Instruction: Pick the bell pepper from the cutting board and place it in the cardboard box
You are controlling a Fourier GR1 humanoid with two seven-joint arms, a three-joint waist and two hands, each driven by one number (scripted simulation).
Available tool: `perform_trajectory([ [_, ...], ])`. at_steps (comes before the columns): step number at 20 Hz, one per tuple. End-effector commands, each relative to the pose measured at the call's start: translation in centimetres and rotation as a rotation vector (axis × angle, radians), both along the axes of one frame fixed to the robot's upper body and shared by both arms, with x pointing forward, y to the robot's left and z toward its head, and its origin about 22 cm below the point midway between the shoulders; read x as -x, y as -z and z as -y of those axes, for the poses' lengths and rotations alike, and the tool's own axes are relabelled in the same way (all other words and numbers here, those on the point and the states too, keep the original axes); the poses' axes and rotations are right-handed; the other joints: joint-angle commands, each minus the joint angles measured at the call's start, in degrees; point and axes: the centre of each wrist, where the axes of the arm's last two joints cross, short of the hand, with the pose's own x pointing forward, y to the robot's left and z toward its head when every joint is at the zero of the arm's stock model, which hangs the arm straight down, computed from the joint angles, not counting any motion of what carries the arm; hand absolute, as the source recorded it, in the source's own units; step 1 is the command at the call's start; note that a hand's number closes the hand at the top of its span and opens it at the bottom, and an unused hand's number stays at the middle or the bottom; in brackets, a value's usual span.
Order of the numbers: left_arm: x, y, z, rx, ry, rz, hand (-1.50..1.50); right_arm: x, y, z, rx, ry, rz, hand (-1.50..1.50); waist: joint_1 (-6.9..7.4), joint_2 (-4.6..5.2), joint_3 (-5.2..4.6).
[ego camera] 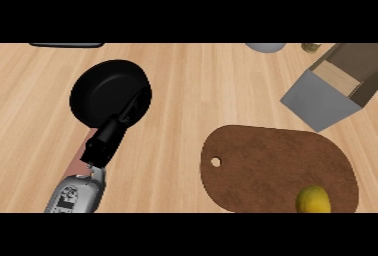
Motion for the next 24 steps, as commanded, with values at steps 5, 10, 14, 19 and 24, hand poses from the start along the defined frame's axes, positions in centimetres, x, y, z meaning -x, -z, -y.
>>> perform_trajectory([
  [5,0.4,0.0,1.8,-0.001,0.014,0.008,0.0,-5.3,-0.8,-2.9,-0.049,-0.081,-0.064,1.5,0.88,0.13,-0.01],
  [10,0.3,0.5,0.7,-0.011,-0.005,-0.005,0.0,-8.6,1.5,-5.5,0.024,-0.065,-0.057,1.5,-0.34,-0.1,-0.02],
  [14,-0.7,0.3,0.4,-0.004,-0.002,-0.009,0.0,-10.8,4.0,-7.1,0.075,-0.071,-0.048,1.5,-0.56,-0.04,-0.01],
  [19,0.1,-0.2,-0.8,-0.008,-0.012,-0.013,0.0,-13.1,6.8,-8.5,0.093,-0.04,-0.071,1.5,-0.4,-0.07,0.01],
  [24,0.4,-0.7,-0.8,-0.004,0.011,0.009,0.0,-14.4,11.2,-10.6,0.042,-0.002,-0.308,-1.5,0.41,0.09,0.0],
])
